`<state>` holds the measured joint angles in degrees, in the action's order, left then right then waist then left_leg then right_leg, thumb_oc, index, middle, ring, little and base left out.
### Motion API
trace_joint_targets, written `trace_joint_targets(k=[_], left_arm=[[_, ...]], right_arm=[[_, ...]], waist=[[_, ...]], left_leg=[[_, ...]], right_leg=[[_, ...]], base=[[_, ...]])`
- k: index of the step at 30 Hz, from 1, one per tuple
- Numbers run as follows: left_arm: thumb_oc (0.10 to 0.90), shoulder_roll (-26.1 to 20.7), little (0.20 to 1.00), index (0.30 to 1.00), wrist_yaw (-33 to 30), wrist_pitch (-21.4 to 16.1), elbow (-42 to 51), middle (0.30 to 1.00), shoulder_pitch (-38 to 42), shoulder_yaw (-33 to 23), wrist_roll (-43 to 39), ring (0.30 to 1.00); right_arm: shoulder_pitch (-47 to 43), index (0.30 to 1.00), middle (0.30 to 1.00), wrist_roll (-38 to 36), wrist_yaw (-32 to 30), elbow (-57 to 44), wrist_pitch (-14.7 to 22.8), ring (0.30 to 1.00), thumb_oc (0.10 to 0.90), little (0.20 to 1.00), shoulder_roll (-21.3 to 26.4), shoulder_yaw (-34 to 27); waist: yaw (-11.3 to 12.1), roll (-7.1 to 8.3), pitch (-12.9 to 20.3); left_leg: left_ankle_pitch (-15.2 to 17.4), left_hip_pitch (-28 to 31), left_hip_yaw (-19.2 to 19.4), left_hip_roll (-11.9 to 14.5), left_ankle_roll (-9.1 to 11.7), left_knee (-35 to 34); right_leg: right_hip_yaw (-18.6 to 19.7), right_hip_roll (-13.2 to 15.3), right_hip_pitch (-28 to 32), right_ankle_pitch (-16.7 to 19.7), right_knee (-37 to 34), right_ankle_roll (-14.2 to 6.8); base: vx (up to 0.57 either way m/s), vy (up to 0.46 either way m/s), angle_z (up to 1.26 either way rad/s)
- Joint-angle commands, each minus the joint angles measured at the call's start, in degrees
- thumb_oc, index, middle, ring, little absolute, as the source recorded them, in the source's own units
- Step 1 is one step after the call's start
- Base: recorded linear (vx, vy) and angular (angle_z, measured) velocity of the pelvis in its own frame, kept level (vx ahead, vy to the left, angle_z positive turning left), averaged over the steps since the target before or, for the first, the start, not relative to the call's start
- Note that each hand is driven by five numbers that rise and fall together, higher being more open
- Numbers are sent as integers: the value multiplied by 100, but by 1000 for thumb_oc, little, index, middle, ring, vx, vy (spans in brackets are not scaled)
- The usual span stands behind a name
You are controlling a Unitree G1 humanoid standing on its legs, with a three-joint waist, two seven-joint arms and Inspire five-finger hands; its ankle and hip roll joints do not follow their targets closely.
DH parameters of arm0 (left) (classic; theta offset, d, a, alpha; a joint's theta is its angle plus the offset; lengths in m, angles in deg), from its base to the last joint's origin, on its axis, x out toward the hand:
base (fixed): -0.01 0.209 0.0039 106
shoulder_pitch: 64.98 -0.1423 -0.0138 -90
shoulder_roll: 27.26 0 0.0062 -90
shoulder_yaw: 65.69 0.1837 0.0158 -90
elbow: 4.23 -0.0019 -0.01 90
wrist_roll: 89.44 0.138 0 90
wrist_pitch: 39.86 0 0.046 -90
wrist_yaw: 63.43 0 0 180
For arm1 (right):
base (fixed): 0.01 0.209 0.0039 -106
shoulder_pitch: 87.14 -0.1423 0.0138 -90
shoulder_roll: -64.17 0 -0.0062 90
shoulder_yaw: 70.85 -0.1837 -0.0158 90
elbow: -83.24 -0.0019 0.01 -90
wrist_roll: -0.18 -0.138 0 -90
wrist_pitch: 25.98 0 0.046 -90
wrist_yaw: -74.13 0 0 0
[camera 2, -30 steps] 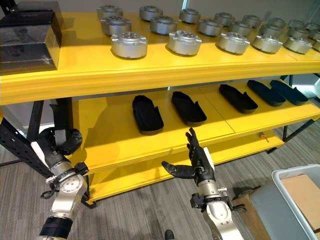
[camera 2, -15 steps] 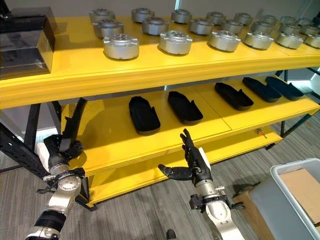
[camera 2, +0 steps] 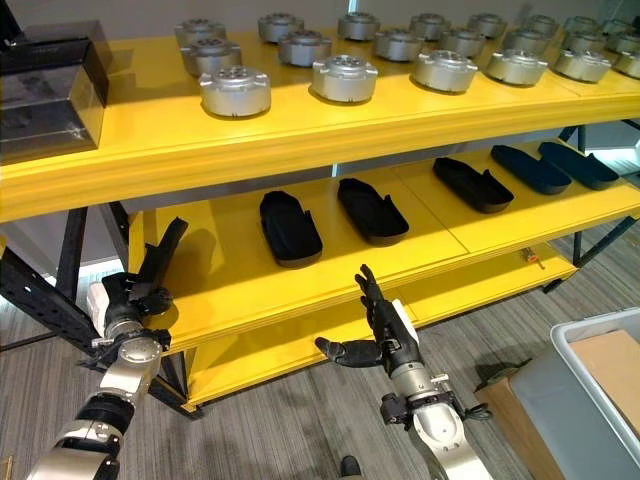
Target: Move parts from the plastic box to the shelf.
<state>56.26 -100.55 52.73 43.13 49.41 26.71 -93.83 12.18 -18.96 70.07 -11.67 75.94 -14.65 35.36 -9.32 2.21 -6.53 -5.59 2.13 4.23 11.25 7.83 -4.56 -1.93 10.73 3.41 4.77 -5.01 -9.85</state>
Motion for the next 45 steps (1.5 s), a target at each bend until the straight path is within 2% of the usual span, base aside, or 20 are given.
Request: trace_joint_targets(k=[1,9,22,23,25,31,45], left_arm=[[400,-1062,300,300,-363,-362,-268,300,1330,-351,-128,300],[400,-1037,300,300,-384,-386,-539,300,1851,-191,-401,300],[400,-1080,300,300,-279,-304,-960,300,2223,100,-319,300],[580,-1096,553,553,-222,-309,-1084,553,2260,127,-339,553],[900,-1083,1000,1000,-205,-287,-1114,1000,2361,198,-330,1000],[900,-1085,1000,1000,-108,-296,-935,1000,2568,424,-287,1000],[900,-1107,1000,1000,83,-580,-555,1000,3231,905,-401,1000]], right_arm=[[-296,1000,1000,98,-2,-1089,476,1000,900,1000,56,-247],[-272,1000,1000,51,5,-1101,454,1000,900,1000,98,-220],[-234,1000,1000,39,43,-1114,467,1000,900,1000,173,-172],[-230,1000,1000,31,46,-1107,461,1000,900,1000,173,-174],[-236,1000,1000,42,39,-1079,456,1000,900,1000,171,-155],[-252,1000,1000,50,18,-1054,437,1000,900,1000,164,-165],[-351,1000,1000,-47,88,-911,403,1000,900,1000,121,-108]], waist=[[124,176,-57],[100,184,-146],[58,172,-191],[54,169,-195],[42,152,-210],[22,133,-206],[-61,64,-147]], left_leg=[[308,499,260,60,-122,-44],[330,483,277,54,-120,-44],[337,477,316,15,-133,-44],[335,477,320,13,-134,-44],[336,477,330,1,-140,-44],[339,476,334,-10,-145,-44],[362,498,326,-27,-144,-44]], right_leg=[[-5,123,186,-210,216,-20],[-24,148,181,-200,177,-47],[24,172,147,-169,158,-65],[24,177,149,-170,160,-67],[15,193,144,-173,170,-75],[20,210,154,-171,160,-78],[2,222,182,-184,137,-82]], base=[[0,0,0],[-3,0,0],[1,1,0],[0,0,0],[0,0,0],[0,0,0],[0,0,0]])
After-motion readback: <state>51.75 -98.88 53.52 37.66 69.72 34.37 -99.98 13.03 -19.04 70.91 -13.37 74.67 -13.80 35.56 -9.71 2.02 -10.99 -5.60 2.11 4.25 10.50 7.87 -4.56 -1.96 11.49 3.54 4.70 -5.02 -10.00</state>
